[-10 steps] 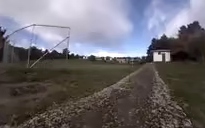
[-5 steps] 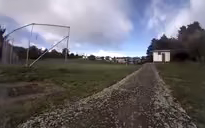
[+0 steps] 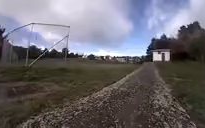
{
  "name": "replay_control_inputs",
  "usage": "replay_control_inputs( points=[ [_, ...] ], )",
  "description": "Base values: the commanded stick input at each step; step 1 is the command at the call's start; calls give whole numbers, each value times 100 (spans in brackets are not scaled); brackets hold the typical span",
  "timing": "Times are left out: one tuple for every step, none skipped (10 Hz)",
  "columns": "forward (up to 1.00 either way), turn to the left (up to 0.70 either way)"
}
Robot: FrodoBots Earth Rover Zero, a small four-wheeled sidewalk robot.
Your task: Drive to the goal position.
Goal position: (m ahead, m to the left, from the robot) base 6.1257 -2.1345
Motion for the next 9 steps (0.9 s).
replay_control_inputs(
  points=[
    [0, 0],
    [0, 0],
    [0, 0],
    [0, 0],
    [0, 0],
    [0, -5],
    [0, -76],
    [0, -91],
    [0, -100]
  ],
)
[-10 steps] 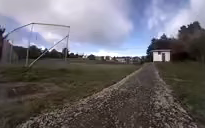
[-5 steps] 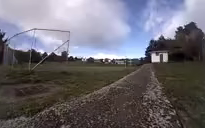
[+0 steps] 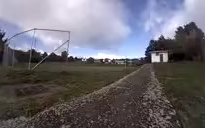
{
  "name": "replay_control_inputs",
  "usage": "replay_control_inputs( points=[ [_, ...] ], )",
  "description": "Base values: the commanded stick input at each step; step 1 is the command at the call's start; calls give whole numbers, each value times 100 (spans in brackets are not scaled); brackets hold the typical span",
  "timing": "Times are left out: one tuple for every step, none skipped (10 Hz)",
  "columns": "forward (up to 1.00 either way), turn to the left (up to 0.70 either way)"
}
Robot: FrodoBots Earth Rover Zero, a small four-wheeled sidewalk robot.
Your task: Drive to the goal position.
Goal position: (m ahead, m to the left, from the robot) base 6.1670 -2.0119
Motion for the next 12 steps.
replay_control_inputs(
  points=[
    [0, -100],
    [0, -100],
    [0, -100],
    [0, -100],
    [0, -100],
    [0, -100],
    [0, -100],
    [0, -100],
    [0, -100],
    [0, -100],
    [0, -100],
    [0, -100]
  ],
)
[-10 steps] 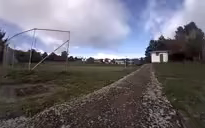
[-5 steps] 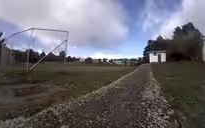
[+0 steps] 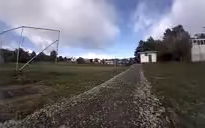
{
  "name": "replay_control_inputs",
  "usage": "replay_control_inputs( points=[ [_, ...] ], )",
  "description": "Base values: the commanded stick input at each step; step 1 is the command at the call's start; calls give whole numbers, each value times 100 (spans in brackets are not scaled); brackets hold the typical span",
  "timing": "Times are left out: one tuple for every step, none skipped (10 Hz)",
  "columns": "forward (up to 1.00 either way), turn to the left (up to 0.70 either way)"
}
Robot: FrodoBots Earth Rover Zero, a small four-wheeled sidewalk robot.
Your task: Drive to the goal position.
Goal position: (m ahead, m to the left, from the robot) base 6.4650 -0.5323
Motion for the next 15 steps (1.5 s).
replay_control_inputs(
  points=[
    [0, -100],
    [0, -100],
    [0, -100],
    [0, -100],
    [0, -100],
    [0, -90],
    [0, -47],
    [0, 0],
    [0, 0],
    [0, 0],
    [0, 0],
    [0, 0],
    [0, 0],
    [0, 0],
    [0, 0]
  ],
)
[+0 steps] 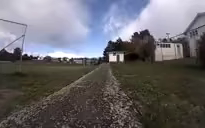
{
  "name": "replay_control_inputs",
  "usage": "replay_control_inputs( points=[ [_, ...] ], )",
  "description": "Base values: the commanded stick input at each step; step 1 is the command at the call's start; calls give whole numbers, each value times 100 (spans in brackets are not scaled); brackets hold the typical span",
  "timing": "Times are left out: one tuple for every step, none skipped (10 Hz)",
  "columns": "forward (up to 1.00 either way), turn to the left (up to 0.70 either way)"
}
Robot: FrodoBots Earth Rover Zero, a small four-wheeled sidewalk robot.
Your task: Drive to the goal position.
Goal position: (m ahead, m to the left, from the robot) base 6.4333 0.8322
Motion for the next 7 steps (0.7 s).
replay_control_inputs(
  points=[
    [1, 0],
    [4, 0],
    [38, 0],
    [100, 0],
    [100, 0],
    [100, 0],
    [100, 0]
  ],
)
